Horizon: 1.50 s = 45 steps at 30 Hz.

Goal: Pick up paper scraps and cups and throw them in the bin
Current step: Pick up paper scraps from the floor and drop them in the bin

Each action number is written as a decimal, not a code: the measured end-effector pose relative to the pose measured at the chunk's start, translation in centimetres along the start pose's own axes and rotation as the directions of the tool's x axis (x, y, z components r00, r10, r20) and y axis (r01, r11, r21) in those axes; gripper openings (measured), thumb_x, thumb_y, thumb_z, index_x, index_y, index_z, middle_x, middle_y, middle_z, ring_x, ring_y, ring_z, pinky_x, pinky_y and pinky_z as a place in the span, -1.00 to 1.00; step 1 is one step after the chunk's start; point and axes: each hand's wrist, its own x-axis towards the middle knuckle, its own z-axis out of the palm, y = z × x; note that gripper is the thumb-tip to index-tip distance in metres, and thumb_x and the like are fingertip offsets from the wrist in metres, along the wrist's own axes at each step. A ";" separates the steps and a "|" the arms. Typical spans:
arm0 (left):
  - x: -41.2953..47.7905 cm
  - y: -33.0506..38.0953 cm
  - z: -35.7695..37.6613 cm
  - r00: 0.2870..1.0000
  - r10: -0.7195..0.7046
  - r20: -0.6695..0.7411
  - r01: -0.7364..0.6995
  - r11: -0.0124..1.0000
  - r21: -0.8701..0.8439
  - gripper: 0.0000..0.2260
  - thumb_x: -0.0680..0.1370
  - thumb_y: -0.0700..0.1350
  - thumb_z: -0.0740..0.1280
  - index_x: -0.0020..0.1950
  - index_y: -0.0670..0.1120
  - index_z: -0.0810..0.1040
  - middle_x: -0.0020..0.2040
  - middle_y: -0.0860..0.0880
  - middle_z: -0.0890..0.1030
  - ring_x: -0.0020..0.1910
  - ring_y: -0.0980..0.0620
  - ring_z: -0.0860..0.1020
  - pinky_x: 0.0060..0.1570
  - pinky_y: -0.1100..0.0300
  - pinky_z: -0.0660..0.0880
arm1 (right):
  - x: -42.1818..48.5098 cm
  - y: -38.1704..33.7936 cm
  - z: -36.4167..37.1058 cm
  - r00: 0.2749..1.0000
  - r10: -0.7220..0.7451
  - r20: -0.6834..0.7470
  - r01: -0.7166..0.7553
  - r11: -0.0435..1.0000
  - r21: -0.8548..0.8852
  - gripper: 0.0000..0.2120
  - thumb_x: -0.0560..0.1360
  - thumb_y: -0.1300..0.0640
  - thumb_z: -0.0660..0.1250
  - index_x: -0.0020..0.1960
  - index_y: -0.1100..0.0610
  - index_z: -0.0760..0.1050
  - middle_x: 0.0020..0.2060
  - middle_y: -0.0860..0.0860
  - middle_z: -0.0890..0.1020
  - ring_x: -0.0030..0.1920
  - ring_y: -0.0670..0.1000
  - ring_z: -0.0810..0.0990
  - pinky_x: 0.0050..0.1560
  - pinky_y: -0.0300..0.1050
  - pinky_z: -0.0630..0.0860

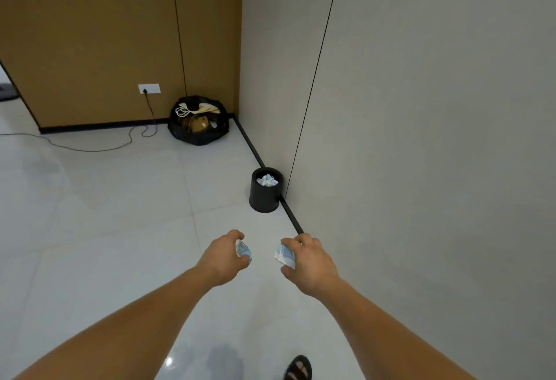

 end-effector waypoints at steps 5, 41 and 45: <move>10.5 3.8 -1.1 0.998 -0.022 -0.052 0.023 1.000 0.015 -0.51 0.51 -0.03 0.39 0.40 -0.04 0.34 0.24 -0.10 0.52 0.03 -0.03 0.52 0.00 0.16 0.55 | 11.4 4.4 -1.7 0.999 -0.033 -0.008 0.033 0.999 0.026 -0.43 0.51 -0.05 0.32 0.48 -0.08 0.26 0.32 -0.02 0.35 0.33 0.07 0.30 0.22 -0.07 0.40; 78.1 10.0 -9.2 0.982 -0.170 0.082 0.175 0.983 -0.053 -0.53 0.51 -0.06 0.36 0.39 -0.05 0.35 0.25 -0.11 0.52 0.17 -0.11 0.51 0.10 0.12 0.47 | 79.6 17.7 -6.4 0.976 -0.055 0.209 0.063 0.998 -0.031 -0.42 0.52 -0.02 0.32 0.50 -0.05 0.23 0.34 0.04 0.34 0.31 0.10 0.32 0.26 -0.01 0.42; 84.5 7.8 -6.7 0.949 -0.290 0.120 0.300 0.951 -0.072 -0.57 0.50 -0.03 0.38 0.34 -0.01 0.38 0.19 -0.06 0.55 0.06 -0.02 0.52 0.03 0.16 0.49 | 86.9 19.7 -2.4 0.948 -0.065 0.311 0.081 0.996 -0.039 -0.41 0.53 -0.04 0.31 0.51 -0.05 0.21 0.37 0.02 0.32 0.34 0.08 0.31 0.27 -0.05 0.40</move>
